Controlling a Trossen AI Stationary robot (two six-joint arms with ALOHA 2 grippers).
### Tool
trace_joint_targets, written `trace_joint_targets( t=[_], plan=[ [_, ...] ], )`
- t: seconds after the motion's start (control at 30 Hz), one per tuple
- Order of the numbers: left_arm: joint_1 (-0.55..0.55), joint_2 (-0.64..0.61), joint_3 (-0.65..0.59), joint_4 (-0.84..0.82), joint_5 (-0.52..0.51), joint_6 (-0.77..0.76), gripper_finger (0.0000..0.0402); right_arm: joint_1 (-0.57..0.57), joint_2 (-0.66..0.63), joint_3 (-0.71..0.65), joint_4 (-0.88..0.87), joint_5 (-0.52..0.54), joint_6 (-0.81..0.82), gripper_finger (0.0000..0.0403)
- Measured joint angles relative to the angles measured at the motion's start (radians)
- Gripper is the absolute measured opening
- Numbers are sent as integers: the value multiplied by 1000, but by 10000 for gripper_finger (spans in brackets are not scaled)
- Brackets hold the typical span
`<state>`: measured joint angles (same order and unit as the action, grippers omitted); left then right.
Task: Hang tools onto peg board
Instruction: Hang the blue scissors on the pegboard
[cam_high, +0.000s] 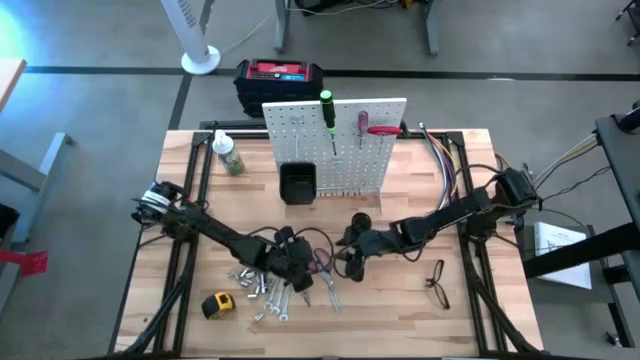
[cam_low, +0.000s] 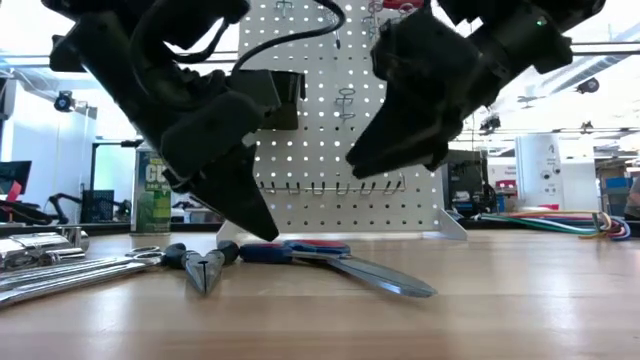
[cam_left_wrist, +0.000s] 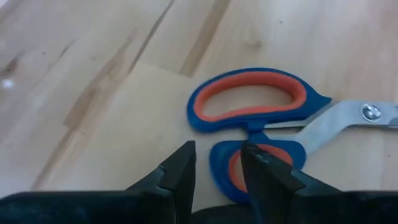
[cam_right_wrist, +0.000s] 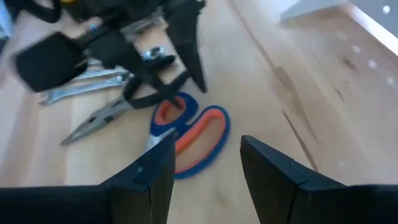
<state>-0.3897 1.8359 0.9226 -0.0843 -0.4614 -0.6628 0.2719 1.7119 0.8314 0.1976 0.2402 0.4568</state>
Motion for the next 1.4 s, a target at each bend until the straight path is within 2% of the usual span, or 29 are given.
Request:
trace_joint_targets(
  t=[0.3,0.57,0.73,0.93,1.13,1.4],
  plan=[
    [0,16,0,-2,34,12,117,-3,148,115,-60,6,41,165],
    [0,16,0,-1,51,35,117,-29,284,311,-323,16,67,165],
    [-1,17,-1,10,52,52,117,-50,335,399,-420,-60,60,157],
    [-1,30,0,32,48,51,117,-74,344,410,-437,-133,44,107],
    [-2,27,0,47,18,56,117,-85,336,407,-446,-138,-4,14],
    [-25,-34,6,14,1,82,117,-72,282,379,-495,-96,-62,4]
  ],
)
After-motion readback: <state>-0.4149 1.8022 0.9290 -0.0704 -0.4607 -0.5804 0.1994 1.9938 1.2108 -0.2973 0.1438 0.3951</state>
